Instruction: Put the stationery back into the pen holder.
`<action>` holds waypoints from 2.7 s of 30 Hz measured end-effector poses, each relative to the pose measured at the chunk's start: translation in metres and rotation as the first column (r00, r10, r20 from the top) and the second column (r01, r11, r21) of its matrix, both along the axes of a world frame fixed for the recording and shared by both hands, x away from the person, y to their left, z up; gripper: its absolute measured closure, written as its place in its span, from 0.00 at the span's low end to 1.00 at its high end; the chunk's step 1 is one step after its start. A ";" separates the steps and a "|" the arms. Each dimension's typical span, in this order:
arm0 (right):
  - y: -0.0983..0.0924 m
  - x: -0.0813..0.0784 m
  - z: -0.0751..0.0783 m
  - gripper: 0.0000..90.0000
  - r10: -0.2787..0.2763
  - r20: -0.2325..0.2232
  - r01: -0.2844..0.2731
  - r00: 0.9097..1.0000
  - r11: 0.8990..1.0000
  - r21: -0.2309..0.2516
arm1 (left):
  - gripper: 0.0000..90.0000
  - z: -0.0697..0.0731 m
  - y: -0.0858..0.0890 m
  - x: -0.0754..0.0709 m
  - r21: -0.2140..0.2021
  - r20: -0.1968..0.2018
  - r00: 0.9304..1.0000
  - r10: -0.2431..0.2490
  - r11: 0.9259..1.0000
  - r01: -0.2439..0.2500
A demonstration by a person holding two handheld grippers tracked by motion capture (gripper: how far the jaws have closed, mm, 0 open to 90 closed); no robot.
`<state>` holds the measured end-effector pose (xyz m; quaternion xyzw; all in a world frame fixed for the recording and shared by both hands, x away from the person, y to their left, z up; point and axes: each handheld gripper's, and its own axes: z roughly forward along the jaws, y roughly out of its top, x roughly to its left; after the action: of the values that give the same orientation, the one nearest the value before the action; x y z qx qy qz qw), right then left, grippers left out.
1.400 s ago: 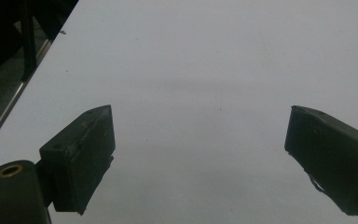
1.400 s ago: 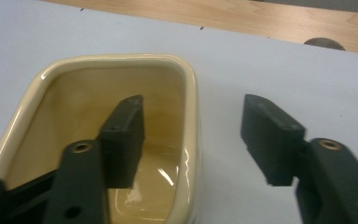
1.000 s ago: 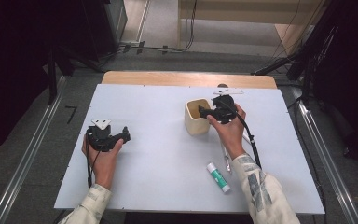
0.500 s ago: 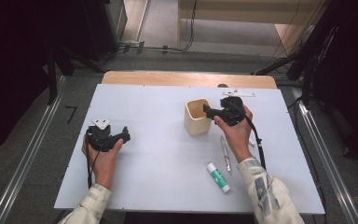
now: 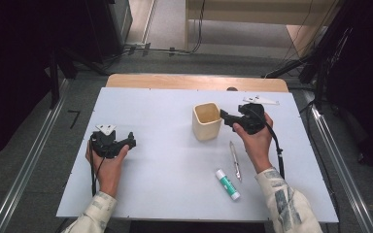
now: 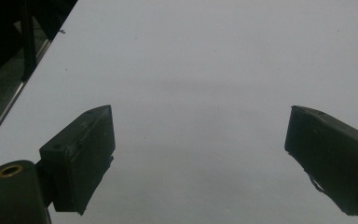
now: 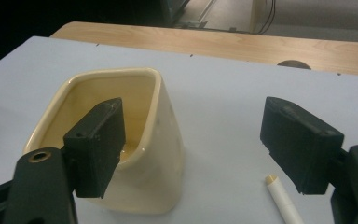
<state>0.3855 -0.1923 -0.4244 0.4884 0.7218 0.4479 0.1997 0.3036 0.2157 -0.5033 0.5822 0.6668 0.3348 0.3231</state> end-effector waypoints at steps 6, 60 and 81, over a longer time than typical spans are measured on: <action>-0.010 -0.002 0.002 0.23 -0.015 0.011 0.015 1.000 1.000 0.008 | 0.10 0.000 0.000 0.000 0.002 -0.004 1.000 -0.002 1.000 0.002; -0.066 0.010 -0.056 0.34 -0.064 -0.150 0.040 0.987 0.987 -0.158 | 0.10 0.000 0.000 0.000 0.003 -0.005 1.000 -0.002 1.000 0.002; -0.071 0.017 -0.073 0.45 -0.061 -0.220 0.017 0.974 0.980 -0.197 | 0.10 0.001 0.001 -0.001 0.001 -0.004 1.000 -0.001 1.000 0.001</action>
<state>0.4020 -0.2635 -0.4971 0.5284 0.7701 0.3134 0.1722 0.3030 0.2166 -0.5028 0.5833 0.6672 0.3337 0.3214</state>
